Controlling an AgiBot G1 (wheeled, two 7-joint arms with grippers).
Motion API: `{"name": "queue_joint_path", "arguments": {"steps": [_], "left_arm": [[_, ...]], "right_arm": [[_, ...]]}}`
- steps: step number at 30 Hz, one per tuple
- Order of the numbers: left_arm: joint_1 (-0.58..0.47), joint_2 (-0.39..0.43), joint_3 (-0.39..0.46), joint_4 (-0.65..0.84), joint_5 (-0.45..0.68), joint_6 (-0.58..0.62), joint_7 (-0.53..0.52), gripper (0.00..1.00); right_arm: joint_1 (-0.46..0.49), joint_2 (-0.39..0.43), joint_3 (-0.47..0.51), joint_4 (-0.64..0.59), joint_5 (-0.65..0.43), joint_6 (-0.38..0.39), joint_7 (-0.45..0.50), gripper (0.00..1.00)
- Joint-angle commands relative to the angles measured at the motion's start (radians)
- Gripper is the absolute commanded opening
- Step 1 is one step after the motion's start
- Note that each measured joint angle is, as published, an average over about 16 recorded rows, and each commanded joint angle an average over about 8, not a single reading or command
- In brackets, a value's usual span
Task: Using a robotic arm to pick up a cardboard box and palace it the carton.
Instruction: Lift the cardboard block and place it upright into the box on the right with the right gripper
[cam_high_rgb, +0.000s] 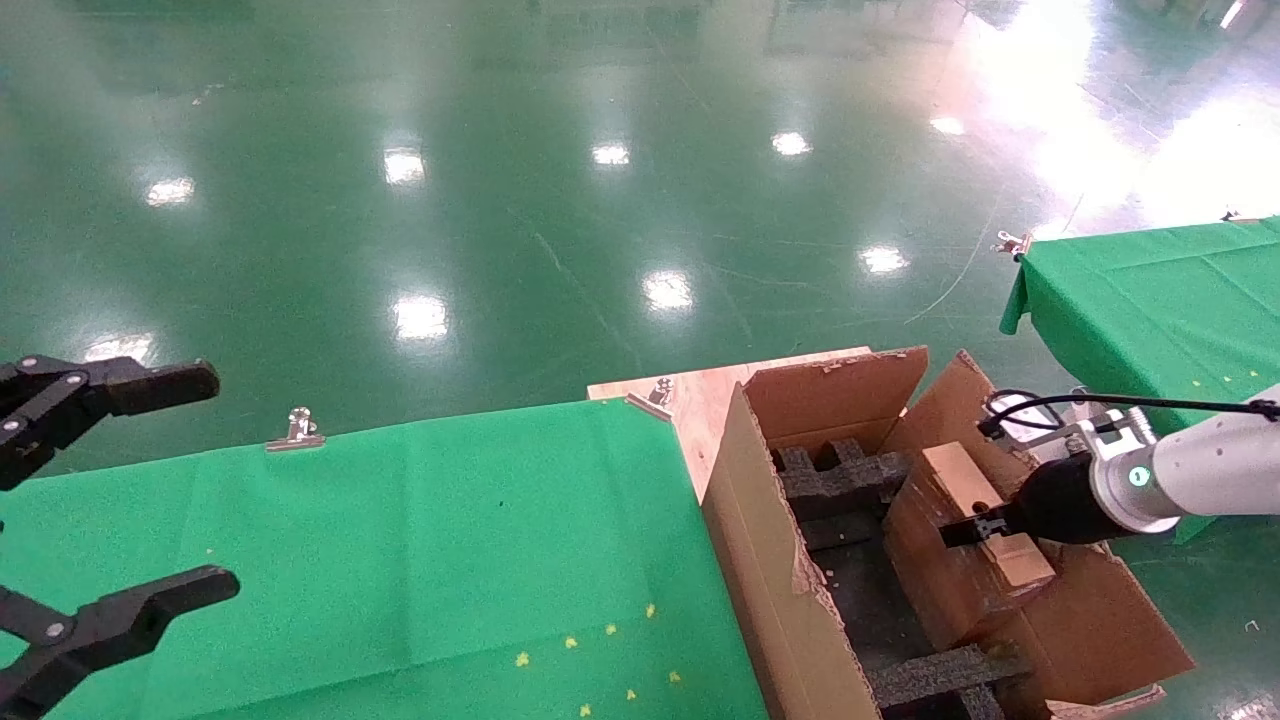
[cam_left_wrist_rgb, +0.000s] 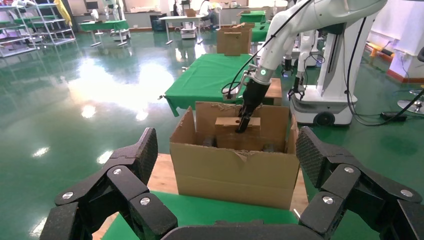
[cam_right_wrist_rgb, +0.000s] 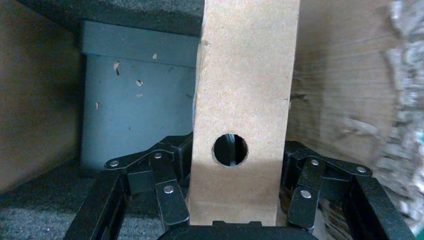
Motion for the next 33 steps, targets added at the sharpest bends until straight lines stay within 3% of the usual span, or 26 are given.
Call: {"name": "queue_joint_path", "arguments": {"steps": [1,19,20,27,28,33], "left_arm": [[0.000,0.000,0.000,0.000,0.000,0.000,0.000,1.00],[0.000,0.000,0.000,0.000,0.000,0.000,0.000,1.00],[0.000,0.000,0.000,0.000,0.000,0.000,0.000,1.00],[0.000,0.000,0.000,0.000,0.000,0.000,0.000,1.00],[0.000,0.000,0.000,0.000,0.000,0.000,0.000,1.00],[0.000,0.000,0.000,0.000,0.000,0.000,0.000,1.00]], "right_arm": [[-0.017,-0.017,0.004,-0.026,0.013,0.001,-0.016,0.00],[-0.140,-0.158,0.039,-0.256,0.085,0.001,-0.134,0.01],[-0.143,-0.161,0.040,-0.262,0.087,-0.001,-0.138,0.07],[-0.157,-0.183,0.047,-0.299,0.097,-0.013,-0.161,0.94],[-0.158,-0.185,0.047,-0.302,0.098,-0.015,-0.163,1.00],[-0.156,-0.181,0.046,-0.295,0.097,-0.015,-0.159,1.00]]}}
